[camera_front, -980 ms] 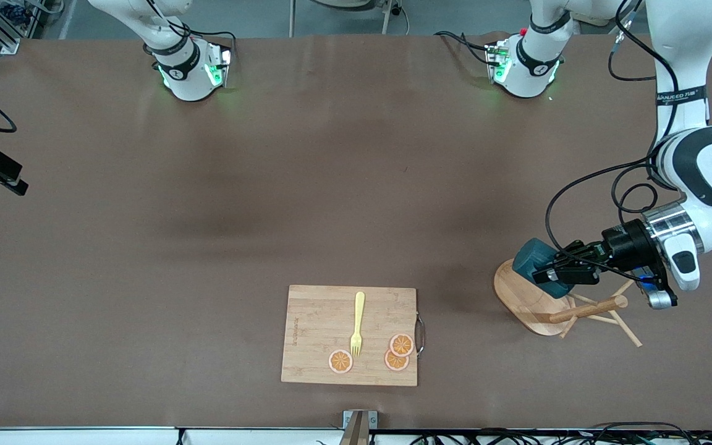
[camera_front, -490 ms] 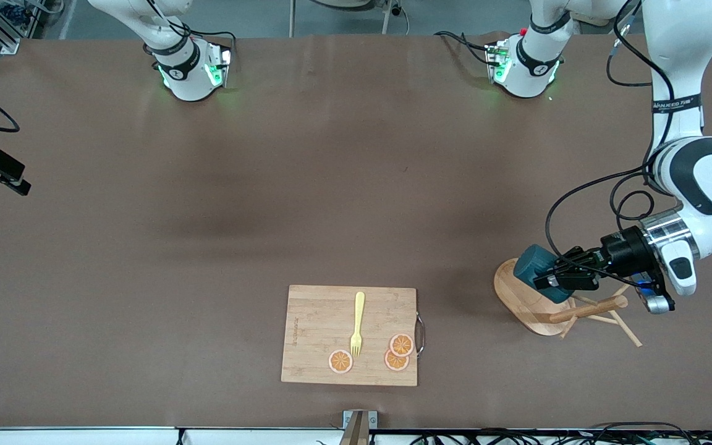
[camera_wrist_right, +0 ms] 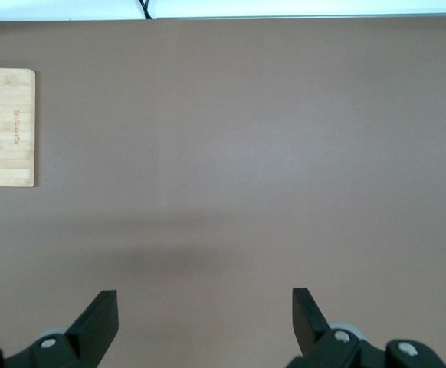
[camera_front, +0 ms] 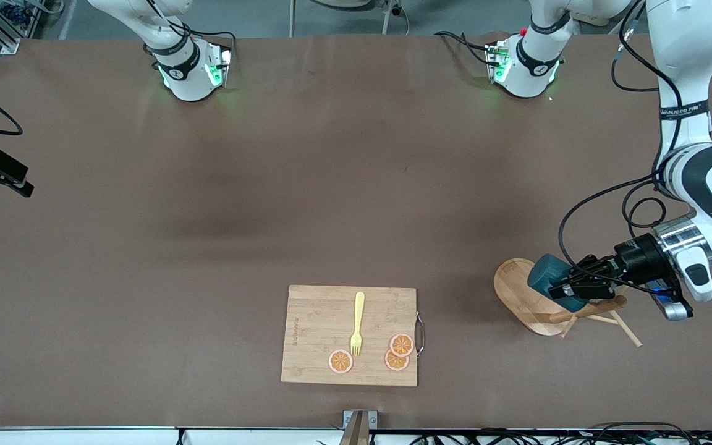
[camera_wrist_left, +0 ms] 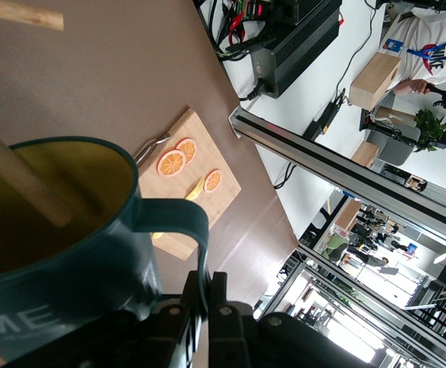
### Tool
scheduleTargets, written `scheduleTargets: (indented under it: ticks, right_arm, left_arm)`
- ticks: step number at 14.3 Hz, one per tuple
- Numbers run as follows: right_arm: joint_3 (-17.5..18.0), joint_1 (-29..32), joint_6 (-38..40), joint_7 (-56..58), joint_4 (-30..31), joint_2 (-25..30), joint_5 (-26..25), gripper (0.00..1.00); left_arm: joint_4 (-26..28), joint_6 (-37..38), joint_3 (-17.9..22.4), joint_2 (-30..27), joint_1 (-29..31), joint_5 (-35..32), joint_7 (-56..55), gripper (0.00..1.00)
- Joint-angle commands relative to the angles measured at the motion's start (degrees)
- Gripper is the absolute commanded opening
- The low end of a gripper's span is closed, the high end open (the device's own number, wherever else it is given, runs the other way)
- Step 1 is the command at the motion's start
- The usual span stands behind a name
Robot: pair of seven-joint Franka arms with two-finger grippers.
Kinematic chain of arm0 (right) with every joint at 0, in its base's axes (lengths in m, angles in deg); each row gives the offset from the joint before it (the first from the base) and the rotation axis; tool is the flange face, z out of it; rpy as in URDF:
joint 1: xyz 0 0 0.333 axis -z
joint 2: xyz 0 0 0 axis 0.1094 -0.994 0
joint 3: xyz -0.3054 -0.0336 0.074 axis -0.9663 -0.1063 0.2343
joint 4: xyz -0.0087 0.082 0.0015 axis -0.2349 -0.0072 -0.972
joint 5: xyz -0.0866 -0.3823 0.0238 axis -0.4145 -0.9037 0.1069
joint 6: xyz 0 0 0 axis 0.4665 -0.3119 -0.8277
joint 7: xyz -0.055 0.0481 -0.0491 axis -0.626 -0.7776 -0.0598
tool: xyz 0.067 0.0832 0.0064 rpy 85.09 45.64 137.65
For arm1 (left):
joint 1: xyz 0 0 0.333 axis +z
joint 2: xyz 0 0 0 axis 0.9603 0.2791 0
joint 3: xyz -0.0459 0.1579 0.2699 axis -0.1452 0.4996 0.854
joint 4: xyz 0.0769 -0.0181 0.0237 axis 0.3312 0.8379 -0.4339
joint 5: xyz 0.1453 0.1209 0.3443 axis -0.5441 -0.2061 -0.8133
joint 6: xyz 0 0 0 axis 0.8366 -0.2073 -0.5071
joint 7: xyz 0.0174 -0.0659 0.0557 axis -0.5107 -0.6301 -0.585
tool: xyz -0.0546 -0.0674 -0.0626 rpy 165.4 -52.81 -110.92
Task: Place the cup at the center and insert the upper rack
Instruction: 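Hang the mug handle onto a mug tree peg with the left gripper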
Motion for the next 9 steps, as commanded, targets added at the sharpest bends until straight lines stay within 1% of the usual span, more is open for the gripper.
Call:
scheduleTargets:
  ticks: [1, 7, 9]
  right_arm:
    - [-0.26, -0.34, -2.80, 0.48, 4.30, 2.49, -1.17, 1.00]
    - [-0.17, -0.34, -2.45, 0.39, 5.72, 4.79, -1.17, 1.00]
    - [-0.17, -0.34, -2.89, 0.48, 5.81, 4.79, -1.17, 1.00]
  left_arm:
    - [-2.07, 0.38, 0.06, 1.75, 1.54, 1.06, 2.53, 0.00]
    - [-2.24, 0.29, 0.06, 3.16, 3.05, 1.59, 3.68, 0.01]
    - [-2.24, 0.29, 0.06, 3.16, 3.05, 1.76, 3.68, 0.08]
